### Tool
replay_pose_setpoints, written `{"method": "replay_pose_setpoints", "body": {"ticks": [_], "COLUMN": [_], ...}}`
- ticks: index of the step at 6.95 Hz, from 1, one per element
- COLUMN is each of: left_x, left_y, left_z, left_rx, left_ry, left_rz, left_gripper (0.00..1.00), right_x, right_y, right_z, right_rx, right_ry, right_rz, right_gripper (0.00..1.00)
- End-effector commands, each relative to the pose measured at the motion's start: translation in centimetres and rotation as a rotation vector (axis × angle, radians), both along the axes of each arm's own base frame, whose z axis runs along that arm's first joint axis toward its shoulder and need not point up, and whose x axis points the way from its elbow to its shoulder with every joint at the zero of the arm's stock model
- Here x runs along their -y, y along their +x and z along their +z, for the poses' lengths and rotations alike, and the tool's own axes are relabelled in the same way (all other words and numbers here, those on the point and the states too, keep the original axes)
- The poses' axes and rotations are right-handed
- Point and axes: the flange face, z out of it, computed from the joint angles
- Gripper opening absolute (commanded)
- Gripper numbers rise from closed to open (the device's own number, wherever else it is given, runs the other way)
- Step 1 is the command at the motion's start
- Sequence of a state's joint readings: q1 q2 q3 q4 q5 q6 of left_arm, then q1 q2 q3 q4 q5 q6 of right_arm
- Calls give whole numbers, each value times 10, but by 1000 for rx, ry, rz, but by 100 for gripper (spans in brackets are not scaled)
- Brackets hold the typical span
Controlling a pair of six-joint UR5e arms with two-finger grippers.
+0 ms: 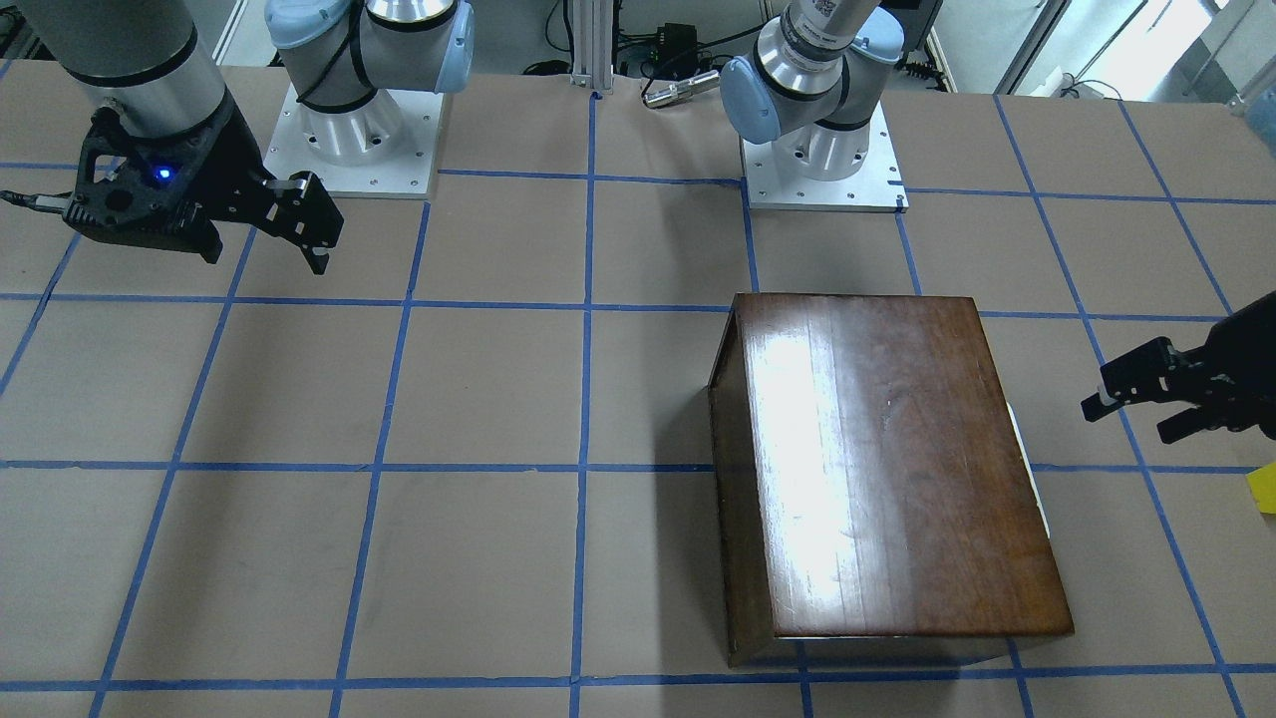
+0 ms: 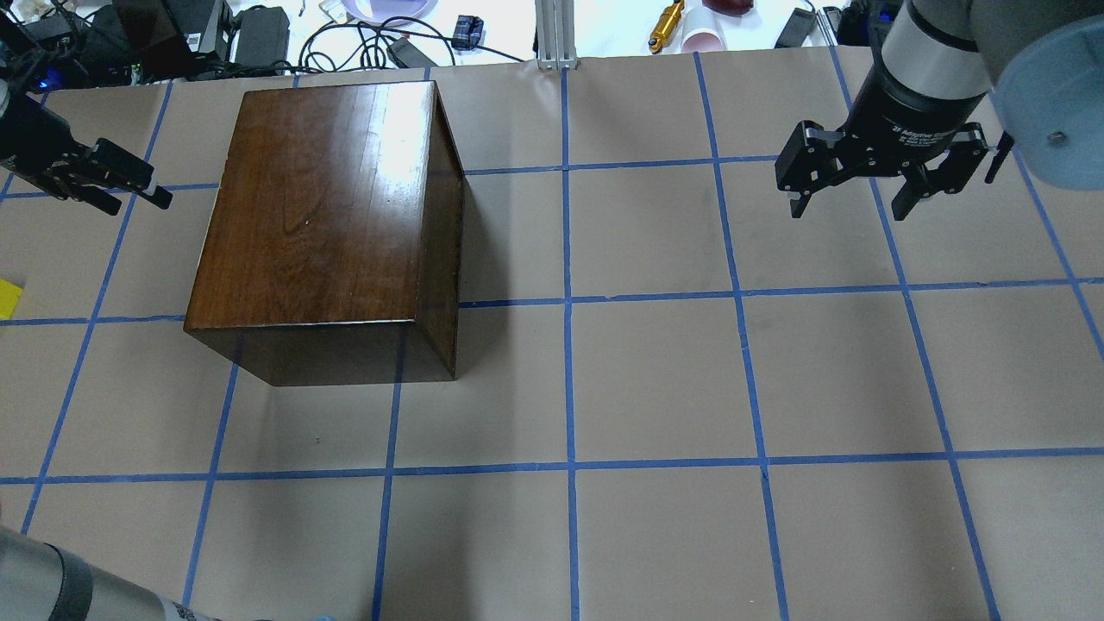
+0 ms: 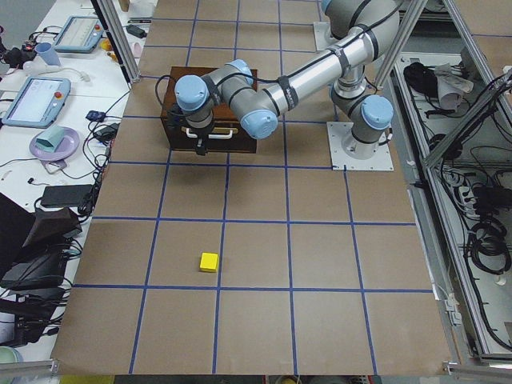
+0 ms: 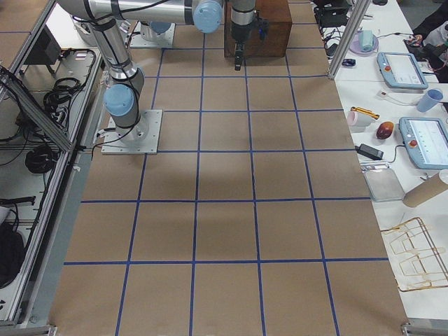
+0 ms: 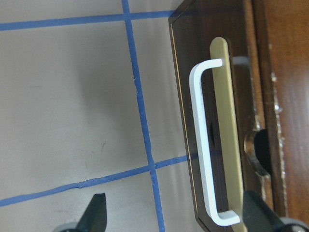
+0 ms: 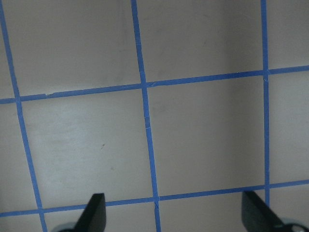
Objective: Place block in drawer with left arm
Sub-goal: 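Lower the left gripper beside the cabinet and grasp the white drawer handle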
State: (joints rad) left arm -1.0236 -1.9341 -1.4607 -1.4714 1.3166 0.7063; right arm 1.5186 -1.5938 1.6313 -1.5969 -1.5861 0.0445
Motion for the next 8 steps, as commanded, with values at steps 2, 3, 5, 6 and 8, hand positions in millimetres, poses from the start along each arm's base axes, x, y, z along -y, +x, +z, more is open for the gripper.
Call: {"method": "replay_pose_setpoints", "body": {"ticks": [2, 3, 5, 6, 8], "left_x": [10, 10, 11, 13, 11], "left_y": [1, 1, 1, -3, -6], "left_z": [-41, -46, -54, -54, -65], "left_rx": [-78, -83, -94, -132, -153], "left_ry": [41, 49, 67, 60, 75], "left_rz": [28, 28, 34, 64, 69], "left_gripper": [100, 100, 100, 100, 100], "right_x": [0, 0, 0, 0, 0], "right_y": [0, 0, 0, 0, 0], "right_z": [0, 0, 0, 0, 0], "right_rx": [0, 0, 0, 0, 0], "right_ry": [1, -1, -1, -1, -1], "right_rz": [0, 0, 0, 0, 0], "right_gripper": [100, 100, 100, 100, 100]}}
